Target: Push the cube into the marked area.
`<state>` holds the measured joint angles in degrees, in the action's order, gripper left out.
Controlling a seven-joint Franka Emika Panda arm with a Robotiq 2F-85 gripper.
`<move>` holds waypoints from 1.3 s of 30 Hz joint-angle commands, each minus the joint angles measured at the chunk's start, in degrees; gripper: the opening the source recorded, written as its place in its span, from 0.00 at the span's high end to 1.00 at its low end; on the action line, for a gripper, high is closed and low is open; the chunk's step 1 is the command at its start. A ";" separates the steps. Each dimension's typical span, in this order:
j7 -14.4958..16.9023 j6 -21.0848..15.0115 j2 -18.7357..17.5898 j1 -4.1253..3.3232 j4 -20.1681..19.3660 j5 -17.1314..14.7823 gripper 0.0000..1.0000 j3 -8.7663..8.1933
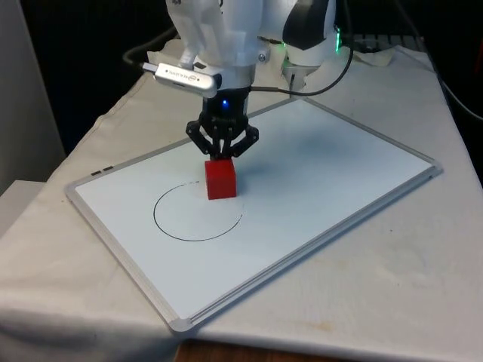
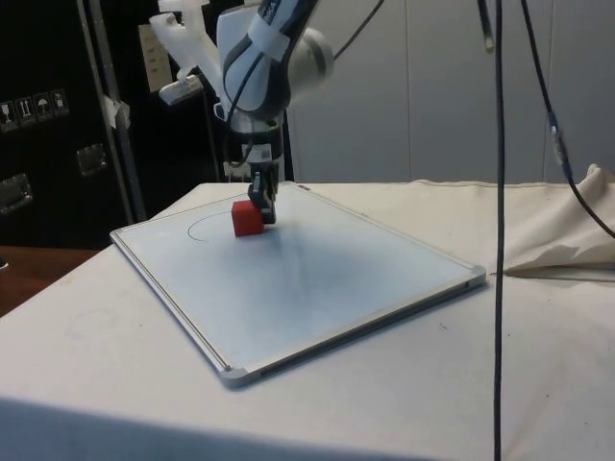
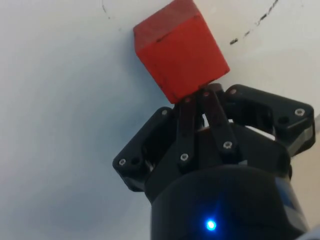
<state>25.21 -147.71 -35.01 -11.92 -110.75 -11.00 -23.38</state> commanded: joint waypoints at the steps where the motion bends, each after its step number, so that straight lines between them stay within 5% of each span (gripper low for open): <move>1: -0.17 0.23 -0.46 0.00 0.80 0.00 1.00 0.00; 15: -3.61 2.75 -5.61 0.46 9.05 -0.52 1.00 0.69; 25: -5.33 3.27 -6.65 -0.46 9.57 0.97 1.00 -1.72; 26: -4.35 2.98 -6.07 0.11 9.34 0.29 1.00 -0.97; 27: -5.67 3.21 -6.76 -0.52 9.51 1.20 1.00 -1.83; 34: -8.02 4.58 -4.35 -0.80 7.91 3.61 1.00 -2.23; 35: -7.56 4.41 -5.50 -0.11 9.00 3.15 1.00 -1.66; 36: -8.14 4.87 -3.72 -1.03 7.56 3.67 1.00 -2.35; 39: -8.77 5.44 -1.89 -1.49 6.36 4.18 1.00 -2.41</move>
<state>17.13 -142.21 -37.64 -12.55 -103.59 -7.28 -25.10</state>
